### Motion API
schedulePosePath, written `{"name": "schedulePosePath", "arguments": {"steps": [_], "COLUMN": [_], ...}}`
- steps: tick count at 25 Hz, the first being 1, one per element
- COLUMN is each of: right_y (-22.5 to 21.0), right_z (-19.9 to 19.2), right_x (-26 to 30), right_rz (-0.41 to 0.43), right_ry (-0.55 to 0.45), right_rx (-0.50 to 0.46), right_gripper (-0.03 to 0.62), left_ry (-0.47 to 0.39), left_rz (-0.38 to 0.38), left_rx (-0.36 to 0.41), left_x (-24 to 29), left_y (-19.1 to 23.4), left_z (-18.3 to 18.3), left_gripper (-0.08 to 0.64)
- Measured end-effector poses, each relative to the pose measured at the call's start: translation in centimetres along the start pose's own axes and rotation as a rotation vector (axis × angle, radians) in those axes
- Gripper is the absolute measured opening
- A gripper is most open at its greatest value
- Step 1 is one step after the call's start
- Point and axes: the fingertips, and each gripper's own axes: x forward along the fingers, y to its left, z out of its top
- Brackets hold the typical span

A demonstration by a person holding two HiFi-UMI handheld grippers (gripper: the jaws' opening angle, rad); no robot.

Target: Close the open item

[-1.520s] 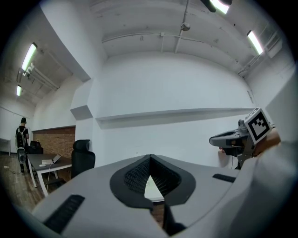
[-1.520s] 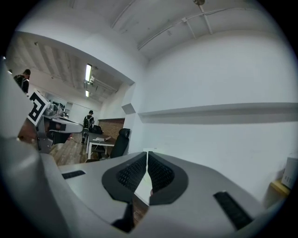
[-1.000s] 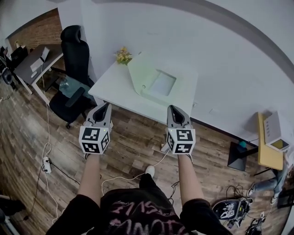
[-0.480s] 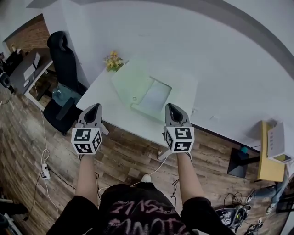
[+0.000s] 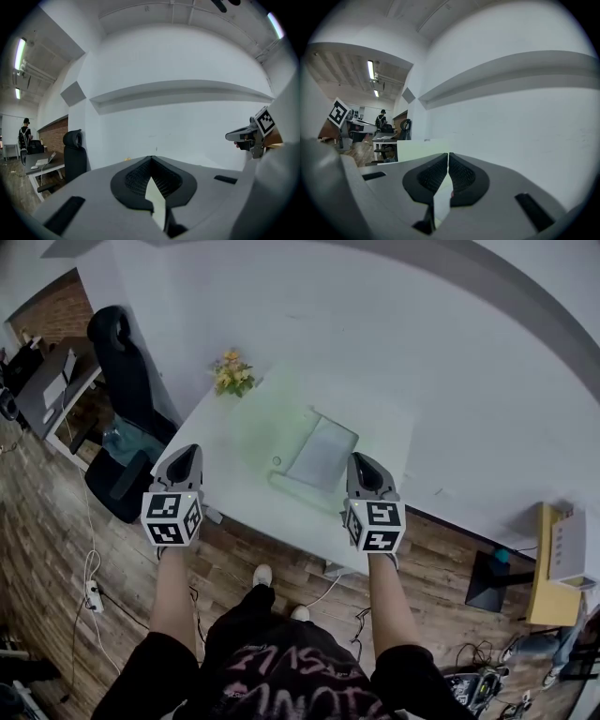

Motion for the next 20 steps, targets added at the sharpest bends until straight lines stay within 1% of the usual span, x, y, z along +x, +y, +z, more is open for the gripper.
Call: {"name": "schedulePosePath", "arguments": {"steps": [4,8,12,16,20], "right_y": [-0.2,-0.2,-0.5,-1.0,-1.5], "right_z": [0.0,-0.4,-1.5,-2.5,-3.3], "right_x": [3.3,6.1,8.4,10.2,11.3], "right_rz": [-0.048,-0.082,-0.112,-0.151,-0.188], "right_ry": [0.010,0.032,0.063,0.081,0.102], "right_rx": [0.001,0.001,-0.017,0.011,0.001], "right_gripper": [0.026,0.026,0.026,0.026,0.026], "left_ry": [0.017,0.038,0.054,0.071,0.077], "left_rz": [-0.048,-0.100,-0.151,-0.226,-0.308], "left_rx": [-0.011,-0.003,0.002,0.026,0.020], "left_x": [4.3,8.4,11.9,15.1,18.2], "left_y": [2.1,3.7,4.8,4.6,3.6], "left_z": [-1.3,-2.2,-3.0,-4.1,-4.7], "left_gripper": [0.014,0.014,0.014,0.014,0.014]}}
